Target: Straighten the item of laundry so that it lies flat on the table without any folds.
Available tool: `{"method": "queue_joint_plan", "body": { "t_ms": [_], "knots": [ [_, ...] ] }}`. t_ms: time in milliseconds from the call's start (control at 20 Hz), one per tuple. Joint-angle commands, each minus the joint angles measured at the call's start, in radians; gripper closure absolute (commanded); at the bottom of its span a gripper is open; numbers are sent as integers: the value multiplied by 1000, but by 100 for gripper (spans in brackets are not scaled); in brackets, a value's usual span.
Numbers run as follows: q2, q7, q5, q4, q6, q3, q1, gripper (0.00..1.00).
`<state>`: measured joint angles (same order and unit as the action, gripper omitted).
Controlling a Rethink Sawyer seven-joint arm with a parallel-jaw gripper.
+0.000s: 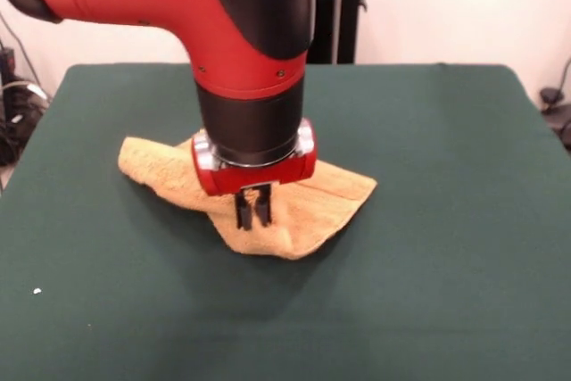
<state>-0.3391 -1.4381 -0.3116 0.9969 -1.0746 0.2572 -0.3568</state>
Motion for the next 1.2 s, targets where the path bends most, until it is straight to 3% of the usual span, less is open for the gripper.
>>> {"method": "queue_joint_plan", "body": {
  "t_ms": [50, 400, 750, 800, 1200],
  "knots": [
    [52, 320, -54, -221, -157, 151, 48, 100],
    [114, 426, -99, -332, -215, 197, 54, 100],
    [134, 436, -106, -340, -229, 197, 56, 100],
    [136, 434, -96, -338, -229, 195, 55, 0],
    [123, 416, -80, -307, -199, 177, 60, 0]
  ]
}}
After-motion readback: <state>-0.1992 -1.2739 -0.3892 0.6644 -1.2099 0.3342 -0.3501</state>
